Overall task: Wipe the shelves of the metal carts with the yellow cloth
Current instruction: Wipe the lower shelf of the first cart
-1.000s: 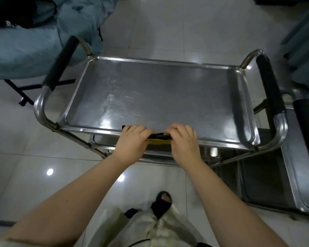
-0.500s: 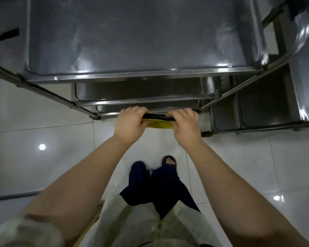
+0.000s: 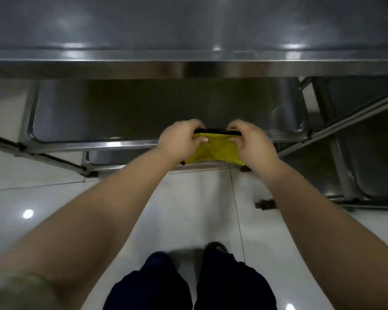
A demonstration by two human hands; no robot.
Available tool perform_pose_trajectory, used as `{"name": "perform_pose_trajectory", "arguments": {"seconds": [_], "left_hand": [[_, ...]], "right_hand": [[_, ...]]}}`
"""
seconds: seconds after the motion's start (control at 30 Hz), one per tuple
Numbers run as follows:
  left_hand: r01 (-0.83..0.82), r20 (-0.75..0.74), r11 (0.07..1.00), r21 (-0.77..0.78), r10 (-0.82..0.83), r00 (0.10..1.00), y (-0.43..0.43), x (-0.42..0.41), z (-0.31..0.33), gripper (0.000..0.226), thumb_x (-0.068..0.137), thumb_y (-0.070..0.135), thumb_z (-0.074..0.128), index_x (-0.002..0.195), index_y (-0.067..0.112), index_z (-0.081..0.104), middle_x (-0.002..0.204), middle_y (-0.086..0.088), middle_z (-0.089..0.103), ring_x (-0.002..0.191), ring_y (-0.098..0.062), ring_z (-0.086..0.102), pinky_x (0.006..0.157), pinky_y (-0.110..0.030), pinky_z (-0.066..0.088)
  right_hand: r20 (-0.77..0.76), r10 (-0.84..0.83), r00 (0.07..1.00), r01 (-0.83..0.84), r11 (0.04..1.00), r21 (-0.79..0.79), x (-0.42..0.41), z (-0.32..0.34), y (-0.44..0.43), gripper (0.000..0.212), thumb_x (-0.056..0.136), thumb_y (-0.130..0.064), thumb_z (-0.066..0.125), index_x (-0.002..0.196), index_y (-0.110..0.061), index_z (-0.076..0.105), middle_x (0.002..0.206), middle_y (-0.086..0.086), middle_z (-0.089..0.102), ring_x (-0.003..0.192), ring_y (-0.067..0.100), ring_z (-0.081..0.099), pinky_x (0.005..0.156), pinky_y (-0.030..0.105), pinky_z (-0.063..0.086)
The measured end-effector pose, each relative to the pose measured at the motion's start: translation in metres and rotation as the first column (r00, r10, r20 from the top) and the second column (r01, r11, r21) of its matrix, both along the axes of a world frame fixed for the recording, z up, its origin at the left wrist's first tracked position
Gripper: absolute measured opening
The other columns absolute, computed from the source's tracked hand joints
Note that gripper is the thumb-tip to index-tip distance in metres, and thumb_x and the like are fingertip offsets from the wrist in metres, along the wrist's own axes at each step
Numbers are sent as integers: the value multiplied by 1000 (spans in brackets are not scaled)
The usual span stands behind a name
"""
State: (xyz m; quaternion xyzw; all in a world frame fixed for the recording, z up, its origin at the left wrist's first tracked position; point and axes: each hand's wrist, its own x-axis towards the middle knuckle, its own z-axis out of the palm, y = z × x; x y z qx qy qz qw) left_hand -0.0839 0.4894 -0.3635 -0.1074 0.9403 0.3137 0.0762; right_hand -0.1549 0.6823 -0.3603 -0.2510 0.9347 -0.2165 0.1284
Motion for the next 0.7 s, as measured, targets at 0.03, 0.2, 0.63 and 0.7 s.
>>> {"name": "perform_pose_trajectory", "arguments": {"seconds": [0.03,0.2,0.63,0.7], "left_hand": [[5,18,1000,-28,-4,1000,-4,-19,-9,41,94,40,62,130,21,57,124,-5,62,111,-26,58,85,-35,49],[0,5,992,-124,0,1000,-10,-80,-43,36,98,40,56,130,26,53,124,0,58,109,-24,56,79,-33,44],[-298,-221,901,-317,236,946,-87,-142,-98,44,102,36,33,144,27,44,154,-2,36,142,-26,32,111,-47,29],[-209,-108,854,-476,179,978,-100,-145,-112,52,105,40,24,156,29,18,166,-2,5,152,-27,2,118,-55,8]], "right_hand": [[-1,-14,1000,14,1000,7,-19,-11,-4,33,96,-14,56,129,-20,58,121,11,63,112,31,56,89,37,46],[-2,37,999,-36,991,126,-89,-52,-24,44,95,-6,54,135,-22,52,135,13,54,120,35,53,92,35,45],[-114,112,987,-98,988,119,-29,-79,-37,58,96,-61,38,151,-47,22,163,-4,17,149,32,13,120,50,13],[-46,183,982,-157,925,345,-26,-93,-44,64,90,-75,20,147,-58,-4,163,-10,-14,149,38,-11,118,61,-5]]}}
